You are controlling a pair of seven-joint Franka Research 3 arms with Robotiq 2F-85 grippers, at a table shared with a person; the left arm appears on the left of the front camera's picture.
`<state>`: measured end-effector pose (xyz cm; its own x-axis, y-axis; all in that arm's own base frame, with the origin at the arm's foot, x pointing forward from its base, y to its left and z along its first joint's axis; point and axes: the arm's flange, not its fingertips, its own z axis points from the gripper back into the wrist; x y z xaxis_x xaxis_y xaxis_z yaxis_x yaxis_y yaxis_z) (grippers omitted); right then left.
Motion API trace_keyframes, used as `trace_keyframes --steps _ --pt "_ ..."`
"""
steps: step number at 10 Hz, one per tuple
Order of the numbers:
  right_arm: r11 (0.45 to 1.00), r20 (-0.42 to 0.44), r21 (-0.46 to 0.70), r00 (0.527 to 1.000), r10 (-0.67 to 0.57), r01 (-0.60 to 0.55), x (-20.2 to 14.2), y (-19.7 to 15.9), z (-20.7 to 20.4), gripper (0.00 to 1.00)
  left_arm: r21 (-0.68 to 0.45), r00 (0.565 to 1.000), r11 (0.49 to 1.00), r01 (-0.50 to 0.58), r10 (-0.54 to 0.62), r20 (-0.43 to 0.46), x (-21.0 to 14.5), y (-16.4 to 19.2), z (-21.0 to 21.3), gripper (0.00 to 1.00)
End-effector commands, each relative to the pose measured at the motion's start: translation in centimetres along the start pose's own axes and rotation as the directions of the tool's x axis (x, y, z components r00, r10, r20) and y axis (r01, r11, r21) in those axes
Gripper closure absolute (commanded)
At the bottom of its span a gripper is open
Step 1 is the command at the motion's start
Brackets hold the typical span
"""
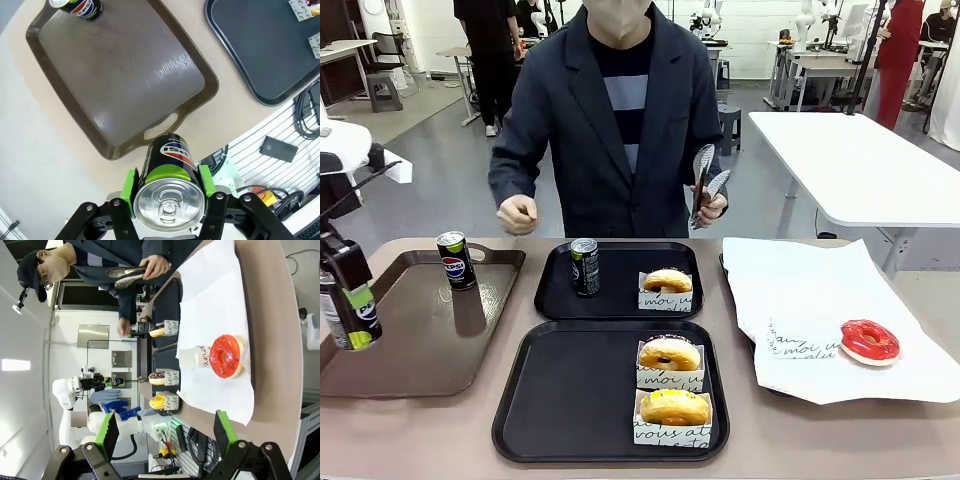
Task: Set up donuts and drinks on trays.
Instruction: Pick up one Pepsi coke from the Handle tray and place it on the Flat Tray without a Pepsi coke.
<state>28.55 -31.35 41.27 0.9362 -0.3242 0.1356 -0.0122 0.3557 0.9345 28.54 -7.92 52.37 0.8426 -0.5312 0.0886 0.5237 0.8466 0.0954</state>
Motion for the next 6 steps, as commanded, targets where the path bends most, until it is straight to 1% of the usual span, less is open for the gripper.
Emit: trace_keyframes --steps 1,2,3,4,6 --pt "1.000 0.002 0.009 1.000 0.005 -0.005 -0.1 0.0 0.0 0.00 0.028 0.998 0.998 0.056 -0.057 0.015 3.9 -1.9 -0.5 0.42" --pt "1.000 0.002 0.009 1.000 0.005 -0.005 -0.1 0.0 0.0 0.00 0.016 0.996 0.996 0.084 -0.084 0.038 6.6 -3.9 -1.1 0.42" --pt "1.000 0.002 0.009 1.000 0.005 -0.005 -0.1 0.0 0.0 0.00 0.005 0.991 0.994 0.112 -0.112 0.080 9.5 -6.5 -1.6 0.42" --pt "1.000 0.002 0.009 1.000 0.005 -0.005 -0.1 0.0 0.0 0.00 -0.004 0.983 0.989 0.150 -0.149 0.104 11.4 -8.7 -2.2 0.42" --pt "1.000 0.002 0.009 1.000 0.005 -0.005 -0.1 0.0 0.0 0.00 -0.048 0.974 0.982 0.180 -0.172 0.145 13.8 -12.1 -4.0 0.42"
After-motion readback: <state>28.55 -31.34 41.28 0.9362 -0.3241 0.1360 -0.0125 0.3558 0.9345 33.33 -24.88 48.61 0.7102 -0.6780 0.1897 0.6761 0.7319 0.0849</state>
